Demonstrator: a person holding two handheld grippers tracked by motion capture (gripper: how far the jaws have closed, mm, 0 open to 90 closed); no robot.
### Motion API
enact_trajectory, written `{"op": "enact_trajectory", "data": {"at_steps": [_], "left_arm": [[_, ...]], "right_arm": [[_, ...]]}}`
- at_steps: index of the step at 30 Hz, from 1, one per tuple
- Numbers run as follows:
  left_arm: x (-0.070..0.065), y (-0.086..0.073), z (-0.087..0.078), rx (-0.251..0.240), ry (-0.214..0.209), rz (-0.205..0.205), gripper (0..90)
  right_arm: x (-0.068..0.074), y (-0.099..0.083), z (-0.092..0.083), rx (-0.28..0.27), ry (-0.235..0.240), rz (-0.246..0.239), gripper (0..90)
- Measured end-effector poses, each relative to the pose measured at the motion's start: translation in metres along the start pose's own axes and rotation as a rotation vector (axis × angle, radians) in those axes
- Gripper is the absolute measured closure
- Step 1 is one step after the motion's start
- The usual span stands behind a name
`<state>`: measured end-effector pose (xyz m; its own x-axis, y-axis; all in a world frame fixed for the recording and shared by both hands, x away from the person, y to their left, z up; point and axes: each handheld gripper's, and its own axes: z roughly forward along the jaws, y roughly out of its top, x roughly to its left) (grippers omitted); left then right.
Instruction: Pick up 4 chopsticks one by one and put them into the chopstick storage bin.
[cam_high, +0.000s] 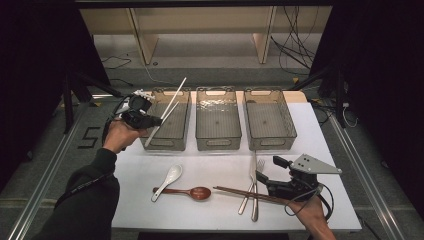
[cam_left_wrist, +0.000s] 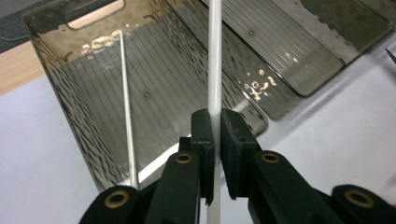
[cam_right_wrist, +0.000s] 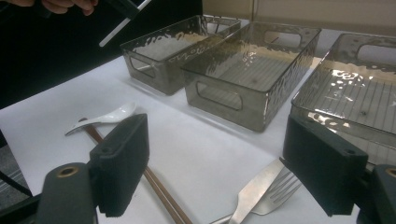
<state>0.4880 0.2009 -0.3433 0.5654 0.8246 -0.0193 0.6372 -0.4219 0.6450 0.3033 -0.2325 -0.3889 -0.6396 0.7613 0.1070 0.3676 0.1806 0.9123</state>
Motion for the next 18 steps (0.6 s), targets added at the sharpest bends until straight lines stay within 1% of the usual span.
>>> {"op": "enact_trajectory", "data": {"at_steps": [5, 11, 14, 15, 18], "left_arm": [[0.011, 0.009, 0.009, 0.0, 0.023, -0.014, 83.7], [0.017, 0.016, 0.019, -0.004, 0.035, -0.01, 83.7], [0.019, 0.019, 0.024, -0.009, 0.041, -0.016, 83.7], [0.021, 0.02, 0.026, -0.008, 0.042, -0.023, 83.7], [0.025, 0.021, 0.032, -0.007, 0.06, -0.03, 83.7]], "right_arm": [[0.0, 0.0, 0.0, 0.001, 0.001, -0.001, 23.7], [-0.001, 0.0, 0.0, -0.001, 0.001, 0.001, 23.7], [-0.001, 0.0, 0.0, -0.001, 0.002, 0.002, 23.7], [-0.001, 0.0, 0.0, -0.001, 0.002, 0.001, 23.7], [-0.001, 0.0, -0.001, -0.003, 0.003, 0.001, 23.7]]}}
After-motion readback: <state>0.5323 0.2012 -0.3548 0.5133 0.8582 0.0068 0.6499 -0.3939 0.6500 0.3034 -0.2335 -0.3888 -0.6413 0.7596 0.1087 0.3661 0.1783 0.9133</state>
